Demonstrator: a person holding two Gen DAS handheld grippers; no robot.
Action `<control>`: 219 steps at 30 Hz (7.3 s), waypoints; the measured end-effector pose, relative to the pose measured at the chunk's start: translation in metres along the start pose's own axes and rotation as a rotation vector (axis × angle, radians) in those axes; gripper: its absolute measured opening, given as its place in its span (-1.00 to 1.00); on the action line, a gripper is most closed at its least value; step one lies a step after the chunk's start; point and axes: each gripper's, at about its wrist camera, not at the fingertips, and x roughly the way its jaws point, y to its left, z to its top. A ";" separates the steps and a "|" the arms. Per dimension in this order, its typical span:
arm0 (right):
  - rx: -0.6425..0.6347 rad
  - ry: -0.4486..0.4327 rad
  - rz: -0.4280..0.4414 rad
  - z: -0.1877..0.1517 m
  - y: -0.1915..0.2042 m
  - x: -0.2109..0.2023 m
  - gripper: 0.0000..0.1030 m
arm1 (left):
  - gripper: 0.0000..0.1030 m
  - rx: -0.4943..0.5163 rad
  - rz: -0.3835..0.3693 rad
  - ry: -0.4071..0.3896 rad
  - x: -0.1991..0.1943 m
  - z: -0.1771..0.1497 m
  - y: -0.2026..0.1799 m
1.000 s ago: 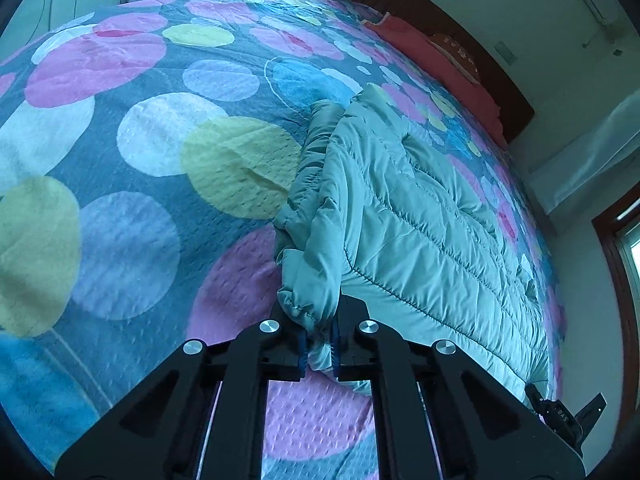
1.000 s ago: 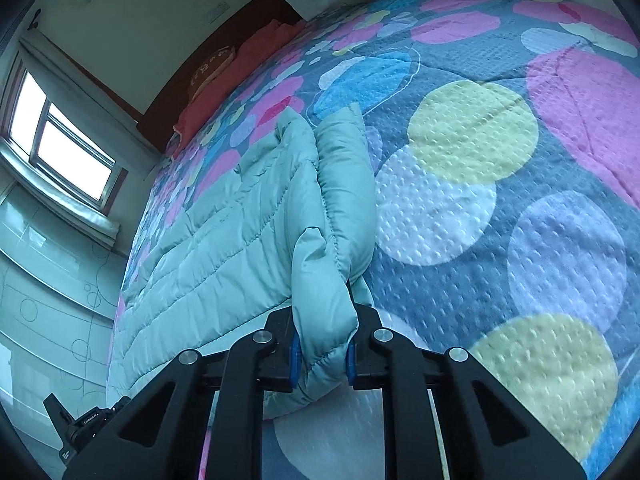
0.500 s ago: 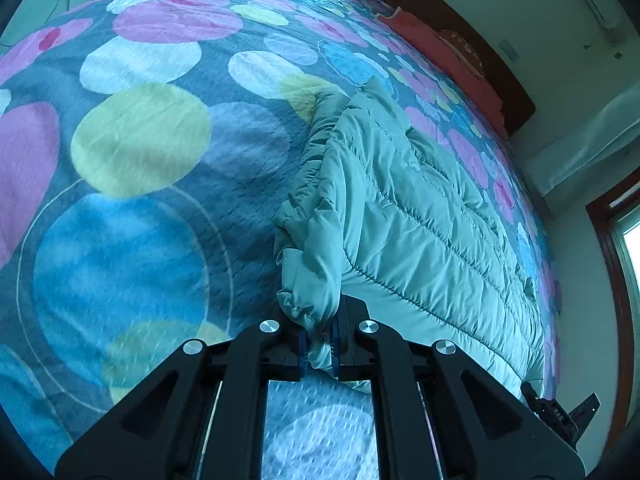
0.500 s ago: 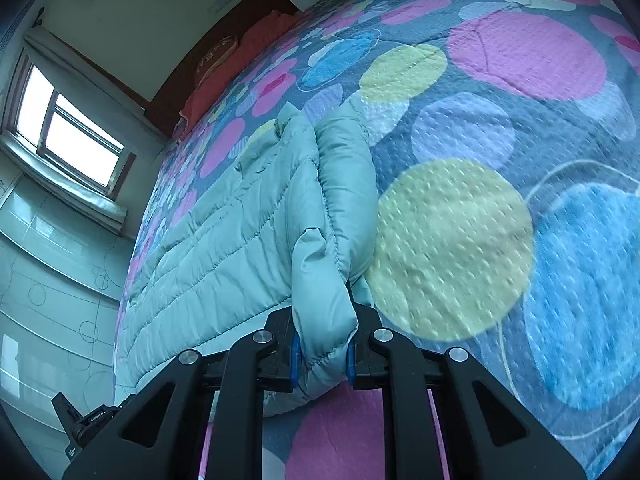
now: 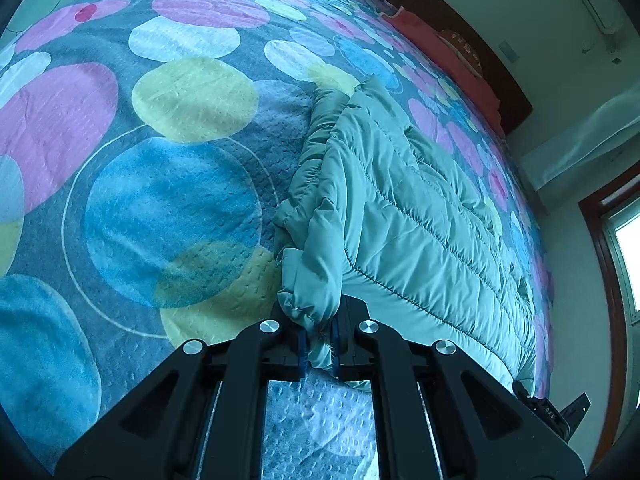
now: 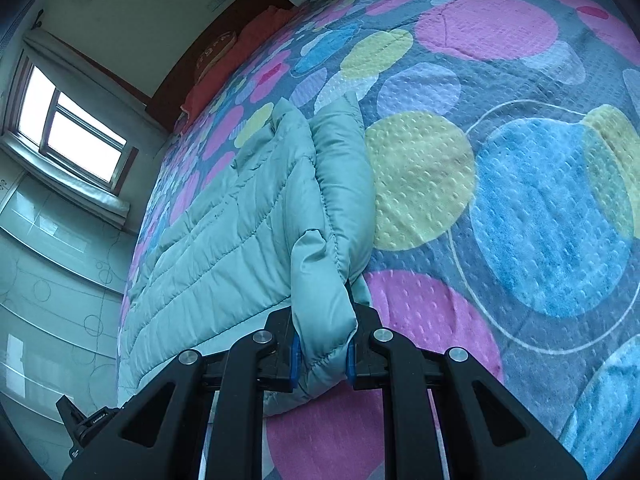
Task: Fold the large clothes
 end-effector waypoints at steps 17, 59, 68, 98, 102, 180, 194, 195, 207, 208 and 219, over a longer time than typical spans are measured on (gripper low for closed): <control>-0.035 0.018 -0.052 -0.004 0.003 -0.002 -0.51 | -0.65 0.060 0.053 -0.001 0.001 -0.001 0.001; -0.450 -0.082 -0.267 -0.025 0.098 -0.040 -0.37 | -0.13 0.389 0.393 -0.200 -0.034 0.019 -0.022; -0.571 -0.071 -0.297 -0.036 0.133 -0.017 -0.37 | -0.13 0.420 0.426 -0.212 -0.028 0.021 -0.024; -0.779 0.004 -0.276 -0.070 0.233 0.098 -0.37 | -0.11 0.510 0.545 -0.214 0.011 0.057 -0.029; -0.788 0.028 -0.302 -0.077 0.225 0.113 -0.37 | -0.11 0.511 0.556 -0.200 0.018 0.057 -0.027; -0.811 0.025 -0.347 -0.096 0.227 0.125 -0.38 | 0.08 0.047 0.102 -0.049 -0.008 0.026 0.005; -0.812 0.022 -0.351 -0.098 0.228 0.125 -0.38 | 0.09 0.028 0.032 0.009 0.028 0.022 -0.002; -0.812 0.022 -0.351 -0.098 0.229 0.125 -0.38 | 0.09 0.027 0.031 0.008 0.029 0.023 -0.002; -0.812 0.020 -0.354 -0.100 0.230 0.124 -0.38 | 0.14 -0.026 -0.037 0.053 0.024 0.011 0.011; -0.812 0.019 -0.354 -0.100 0.230 0.124 -0.38 | 0.19 -0.038 -0.056 0.056 0.023 0.008 0.014; -0.816 0.015 -0.360 -0.101 0.231 0.124 -0.38 | 0.19 -0.075 -0.085 0.023 0.041 0.026 0.011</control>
